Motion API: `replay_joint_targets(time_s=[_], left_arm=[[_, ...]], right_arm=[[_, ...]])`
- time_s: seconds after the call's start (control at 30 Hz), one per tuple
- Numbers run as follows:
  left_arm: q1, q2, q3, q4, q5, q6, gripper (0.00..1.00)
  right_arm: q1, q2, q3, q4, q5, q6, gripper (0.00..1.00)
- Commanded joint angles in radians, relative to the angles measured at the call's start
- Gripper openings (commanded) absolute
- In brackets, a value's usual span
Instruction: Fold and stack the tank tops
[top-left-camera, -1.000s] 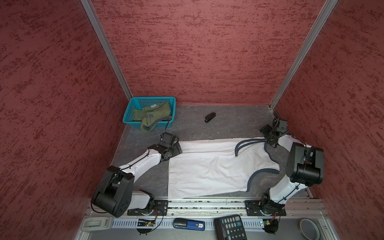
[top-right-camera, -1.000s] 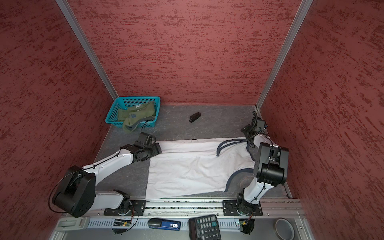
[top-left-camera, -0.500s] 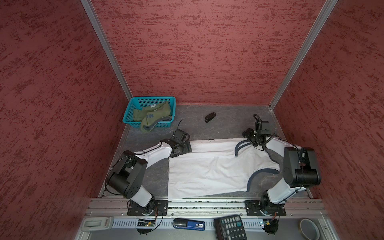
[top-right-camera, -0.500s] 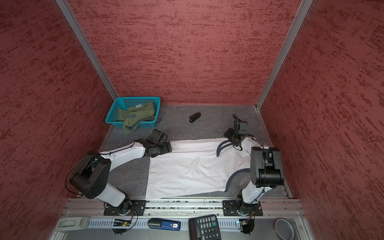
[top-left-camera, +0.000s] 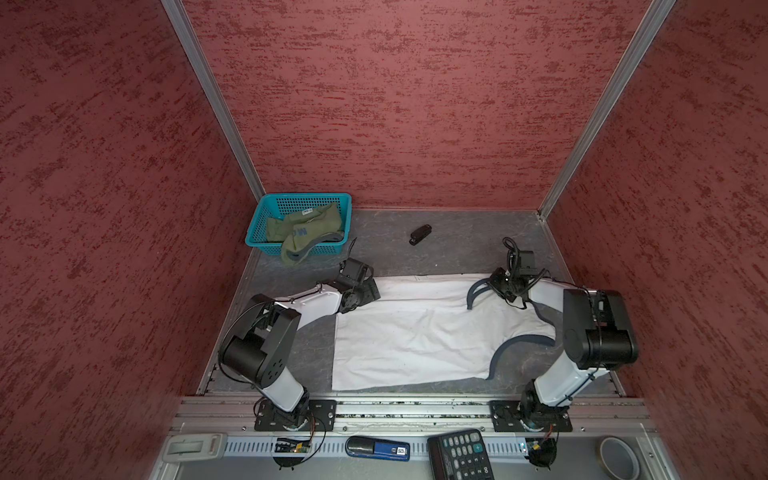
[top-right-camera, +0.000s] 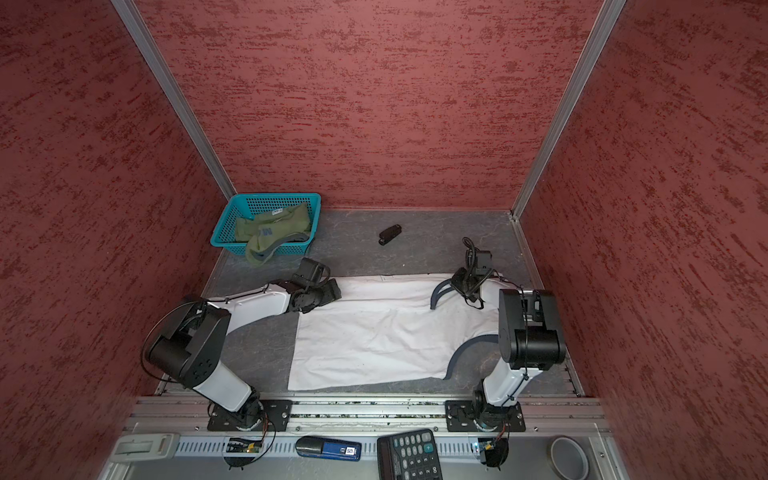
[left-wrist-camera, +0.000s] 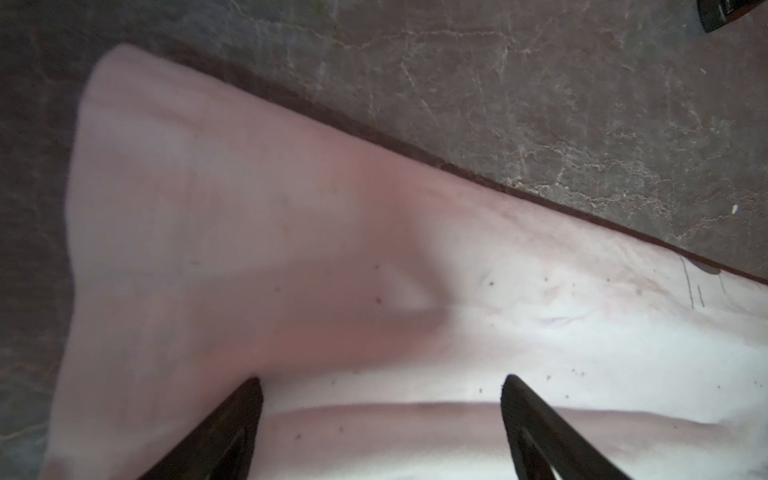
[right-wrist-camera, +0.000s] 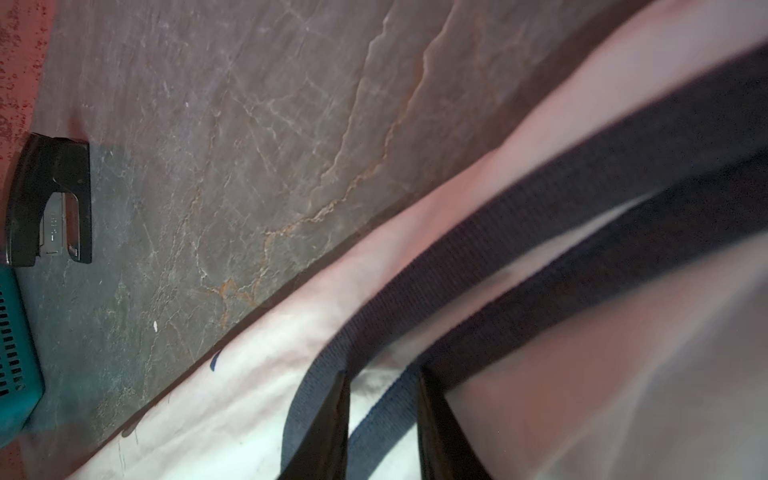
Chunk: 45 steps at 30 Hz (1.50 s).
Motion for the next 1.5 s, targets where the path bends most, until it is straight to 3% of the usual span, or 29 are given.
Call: replay_joint_targets(time_s=[0.0, 0.4, 0.73, 1.0, 1.13, 1.27, 1.47], left_arm=[[0.014, 0.044, -0.061, -0.074, -0.009, -0.013, 0.91], [0.016, 0.035, -0.074, -0.070, -0.036, -0.029, 0.91], [0.044, 0.094, -0.012, -0.058, -0.033, -0.022, 0.91], [0.066, 0.185, 0.154, -0.092, -0.063, 0.022, 0.92], [0.064, 0.166, 0.242, -0.140, -0.057, 0.054, 0.93], [0.024, 0.041, 0.266, -0.227, -0.062, 0.069, 0.99], [-0.070, -0.254, 0.121, -0.410, -0.100, 0.033, 1.00]], right_arm=[[-0.003, 0.012, 0.021, 0.009, -0.005, 0.013, 0.29], [0.017, -0.103, -0.021, -0.008, -0.028, 0.020, 0.31], [0.004, 0.080, 0.072, 0.015, -0.005, 0.000, 0.33], [-0.012, 0.207, 0.246, -0.023, 0.028, 0.001, 0.34], [-0.013, 0.129, 0.250, -0.060, 0.016, -0.013, 0.44], [0.001, -0.046, 0.180, -0.133, 0.006, -0.061, 0.51], [0.132, -0.385, -0.029, -0.312, 0.026, -0.097, 0.53]])
